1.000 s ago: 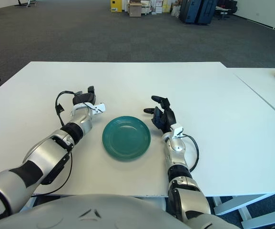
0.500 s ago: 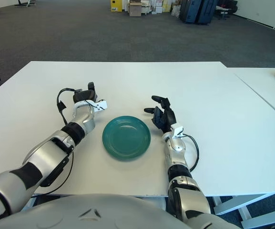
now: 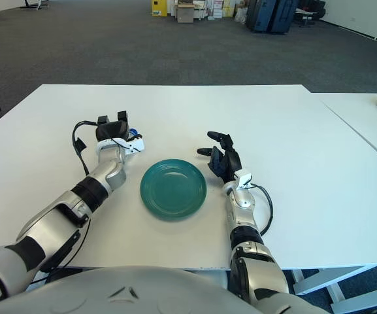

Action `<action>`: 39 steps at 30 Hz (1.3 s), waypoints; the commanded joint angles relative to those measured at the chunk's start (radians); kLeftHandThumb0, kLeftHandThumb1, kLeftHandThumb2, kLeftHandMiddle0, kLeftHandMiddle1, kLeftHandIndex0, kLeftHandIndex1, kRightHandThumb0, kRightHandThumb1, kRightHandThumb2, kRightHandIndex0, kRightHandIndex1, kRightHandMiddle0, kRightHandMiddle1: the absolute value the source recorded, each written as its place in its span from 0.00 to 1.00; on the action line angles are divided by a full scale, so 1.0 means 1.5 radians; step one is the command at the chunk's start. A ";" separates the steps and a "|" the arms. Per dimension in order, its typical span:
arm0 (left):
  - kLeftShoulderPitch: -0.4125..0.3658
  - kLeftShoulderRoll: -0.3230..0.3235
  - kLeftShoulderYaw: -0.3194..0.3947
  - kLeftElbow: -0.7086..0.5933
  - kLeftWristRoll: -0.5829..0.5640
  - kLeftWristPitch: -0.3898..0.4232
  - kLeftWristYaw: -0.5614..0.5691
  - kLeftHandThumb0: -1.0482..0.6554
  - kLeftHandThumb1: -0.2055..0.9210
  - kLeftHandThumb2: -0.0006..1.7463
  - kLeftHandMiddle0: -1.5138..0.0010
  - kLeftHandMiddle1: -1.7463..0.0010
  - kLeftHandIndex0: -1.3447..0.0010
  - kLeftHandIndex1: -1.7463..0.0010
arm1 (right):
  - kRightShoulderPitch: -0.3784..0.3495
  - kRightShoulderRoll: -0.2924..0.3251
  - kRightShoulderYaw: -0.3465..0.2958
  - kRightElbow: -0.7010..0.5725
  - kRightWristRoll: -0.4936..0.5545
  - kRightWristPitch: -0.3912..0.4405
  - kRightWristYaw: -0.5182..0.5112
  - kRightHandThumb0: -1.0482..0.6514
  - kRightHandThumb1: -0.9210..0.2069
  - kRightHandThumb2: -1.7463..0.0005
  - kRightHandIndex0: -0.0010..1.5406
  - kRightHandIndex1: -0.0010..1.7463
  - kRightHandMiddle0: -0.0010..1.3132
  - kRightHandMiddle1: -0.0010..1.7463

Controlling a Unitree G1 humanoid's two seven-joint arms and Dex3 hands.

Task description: Put the bottle into the plate.

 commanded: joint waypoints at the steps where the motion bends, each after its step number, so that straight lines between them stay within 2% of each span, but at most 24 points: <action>1: 0.025 0.022 0.005 -0.036 0.016 0.007 0.021 0.00 1.00 0.43 1.00 0.01 1.00 0.50 | 0.112 0.013 -0.023 0.082 0.031 -0.009 -0.004 0.18 0.00 0.55 0.35 0.49 0.04 0.62; 6: 0.046 0.030 0.015 -0.025 0.007 -0.008 0.056 0.00 1.00 0.38 1.00 0.04 1.00 0.51 | 0.111 0.012 -0.022 0.081 0.027 -0.007 -0.011 0.19 0.00 0.55 0.35 0.49 0.04 0.62; 10: 0.044 0.033 0.023 0.029 -0.006 -0.035 0.087 0.00 1.00 0.35 1.00 0.10 1.00 0.50 | 0.111 0.012 -0.021 0.080 0.025 -0.009 -0.015 0.18 0.00 0.54 0.35 0.50 0.05 0.62; 16: 0.034 0.035 0.015 0.073 0.000 -0.030 0.081 0.00 1.00 0.33 0.98 0.19 1.00 0.48 | 0.114 0.009 -0.020 0.078 0.026 -0.012 -0.010 0.17 0.00 0.53 0.35 0.50 0.05 0.62; 21: 0.026 0.037 0.002 0.097 0.008 -0.017 0.055 0.00 1.00 0.39 0.95 0.31 1.00 0.43 | 0.116 0.009 -0.020 0.077 0.027 -0.013 -0.007 0.16 0.00 0.52 0.34 0.49 0.06 0.63; 24: 0.024 0.037 -0.001 0.101 0.007 -0.014 0.049 0.00 1.00 0.42 0.94 0.35 1.00 0.42 | 0.116 0.009 -0.021 0.076 0.028 -0.012 -0.008 0.16 0.00 0.52 0.34 0.48 0.06 0.63; 32: 0.022 0.039 -0.005 0.112 0.002 -0.017 0.034 0.00 1.00 0.46 0.91 0.37 1.00 0.41 | 0.116 0.008 -0.020 0.075 0.025 -0.009 -0.017 0.15 0.00 0.52 0.34 0.48 0.07 0.63; 35: 0.020 0.038 -0.006 0.116 0.001 -0.018 0.031 0.00 1.00 0.47 0.91 0.35 1.00 0.40 | 0.116 0.008 -0.020 0.076 0.025 -0.008 -0.017 0.15 0.00 0.51 0.34 0.47 0.07 0.64; 39: 0.012 0.036 -0.009 0.130 -0.001 -0.018 0.018 0.00 1.00 0.47 0.92 0.27 1.00 0.40 | 0.116 0.007 -0.022 0.077 0.029 -0.010 -0.009 0.15 0.00 0.52 0.35 0.47 0.09 0.64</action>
